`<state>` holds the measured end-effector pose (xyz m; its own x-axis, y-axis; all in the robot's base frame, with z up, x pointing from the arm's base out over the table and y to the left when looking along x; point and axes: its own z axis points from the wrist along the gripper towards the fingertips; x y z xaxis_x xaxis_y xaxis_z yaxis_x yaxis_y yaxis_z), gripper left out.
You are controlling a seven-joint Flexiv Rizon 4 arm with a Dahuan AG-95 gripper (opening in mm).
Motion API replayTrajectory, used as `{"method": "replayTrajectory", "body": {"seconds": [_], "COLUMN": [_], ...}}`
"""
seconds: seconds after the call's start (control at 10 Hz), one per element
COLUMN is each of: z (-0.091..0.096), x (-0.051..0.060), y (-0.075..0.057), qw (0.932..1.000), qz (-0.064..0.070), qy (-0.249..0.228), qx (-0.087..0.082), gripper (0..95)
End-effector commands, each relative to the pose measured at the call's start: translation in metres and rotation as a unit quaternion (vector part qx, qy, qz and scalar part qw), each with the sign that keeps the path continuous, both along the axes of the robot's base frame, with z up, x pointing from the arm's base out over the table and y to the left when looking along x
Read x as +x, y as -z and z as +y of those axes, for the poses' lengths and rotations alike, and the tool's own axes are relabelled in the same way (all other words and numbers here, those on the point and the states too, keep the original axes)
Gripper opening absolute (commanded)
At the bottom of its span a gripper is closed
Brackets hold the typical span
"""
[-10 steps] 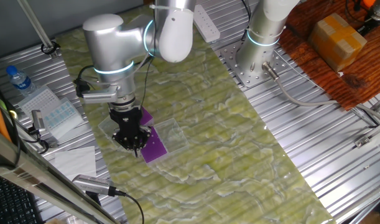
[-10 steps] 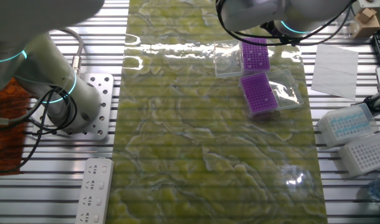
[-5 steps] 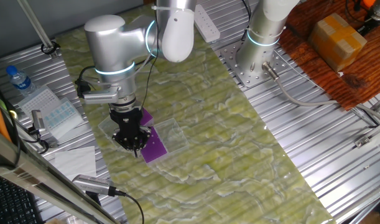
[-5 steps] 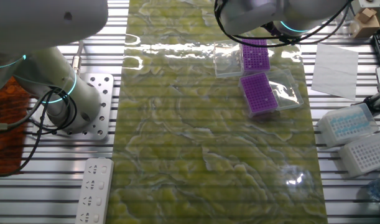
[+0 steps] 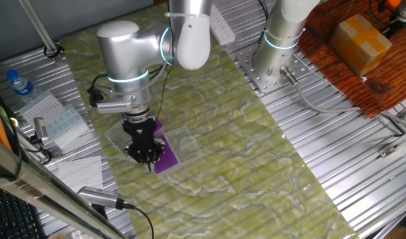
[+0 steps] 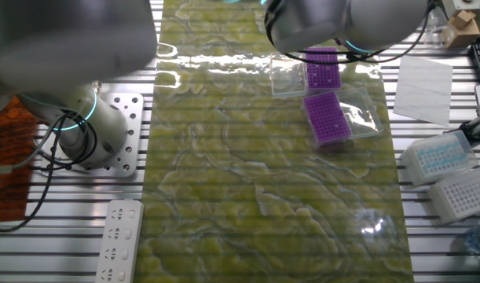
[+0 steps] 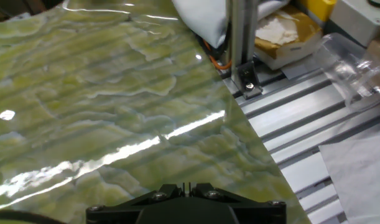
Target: Transfer all small pipette tips from one holder to another
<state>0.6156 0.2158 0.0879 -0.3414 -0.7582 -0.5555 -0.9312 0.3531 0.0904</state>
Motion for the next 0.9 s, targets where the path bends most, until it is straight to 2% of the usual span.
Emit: {"method": "replayTrajectory", "body": {"seconds": [0.1, 0.9], "z": [0.0007, 0.0037], "x": [-0.0016, -0.0027], "y": [0.0023, 0.0045], "qw": [1.0, 0.9999], "qz": [-0.002, -0.005], "qy": [0.004, -0.002], "qx": [-0.005, -0.009], "gripper": [0.0, 0.0]}}
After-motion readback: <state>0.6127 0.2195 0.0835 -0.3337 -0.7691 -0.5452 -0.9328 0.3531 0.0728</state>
